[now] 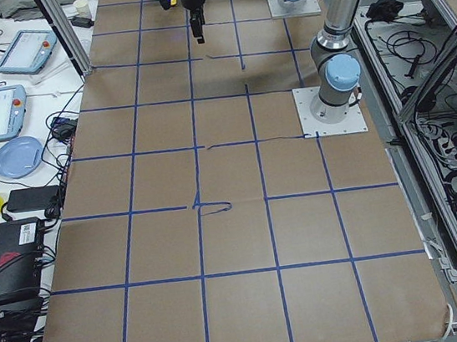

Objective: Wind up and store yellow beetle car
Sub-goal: 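Lift the car with the right gripper and carry it over the bin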

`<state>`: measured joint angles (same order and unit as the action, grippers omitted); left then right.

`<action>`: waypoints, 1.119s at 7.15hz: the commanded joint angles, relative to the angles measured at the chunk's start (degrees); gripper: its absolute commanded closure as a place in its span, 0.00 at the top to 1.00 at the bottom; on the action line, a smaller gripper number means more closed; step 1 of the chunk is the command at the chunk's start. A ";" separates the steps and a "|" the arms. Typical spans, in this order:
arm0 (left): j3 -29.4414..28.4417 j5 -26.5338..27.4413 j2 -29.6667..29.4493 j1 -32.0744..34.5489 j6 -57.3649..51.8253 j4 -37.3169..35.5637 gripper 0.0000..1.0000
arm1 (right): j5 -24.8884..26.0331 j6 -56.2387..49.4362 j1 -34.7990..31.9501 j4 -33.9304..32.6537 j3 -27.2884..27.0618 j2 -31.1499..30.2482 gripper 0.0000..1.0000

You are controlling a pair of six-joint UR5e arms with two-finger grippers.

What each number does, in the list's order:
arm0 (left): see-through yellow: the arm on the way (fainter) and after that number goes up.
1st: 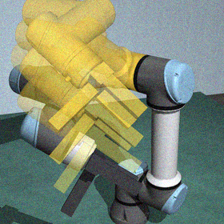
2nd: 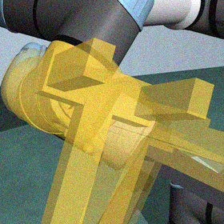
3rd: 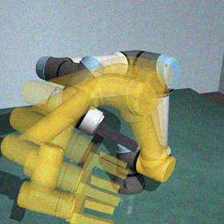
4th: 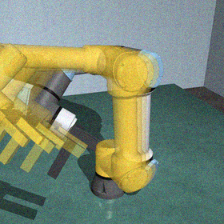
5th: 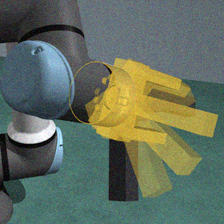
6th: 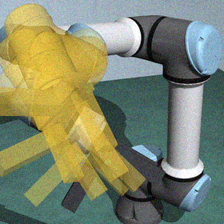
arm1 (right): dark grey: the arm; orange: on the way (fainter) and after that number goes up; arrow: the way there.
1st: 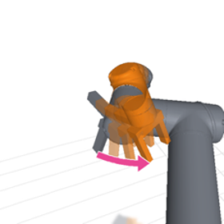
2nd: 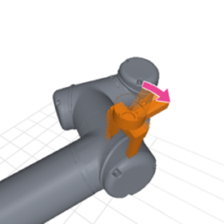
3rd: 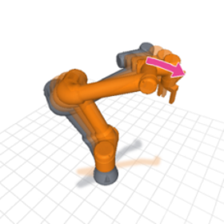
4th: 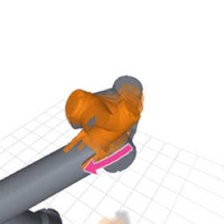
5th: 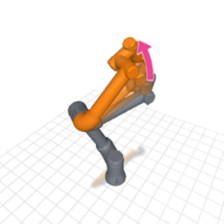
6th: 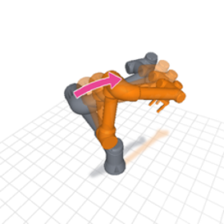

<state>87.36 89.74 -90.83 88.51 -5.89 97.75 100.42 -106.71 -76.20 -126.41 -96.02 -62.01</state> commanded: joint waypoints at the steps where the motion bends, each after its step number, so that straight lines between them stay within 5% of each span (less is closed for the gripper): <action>1: 0.00 0.08 -0.05 0.00 0.00 -0.02 1.00 | -4.14 0.80 -0.44 0.64 0.48 -3.01 0.00; 5: 0.00 -0.36 -0.05 0.17 0.00 -0.02 1.00 | -3.83 -0.07 0.87 8.18 3.89 -8.30 0.00; 8: 0.00 -0.36 0.04 0.26 0.00 -0.02 1.00 | -3.74 -11.21 11.74 8.20 2.69 -8.21 0.00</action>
<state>87.36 89.56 -90.77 88.74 -5.89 97.77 96.66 -113.55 -69.29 -118.31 -92.69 -70.20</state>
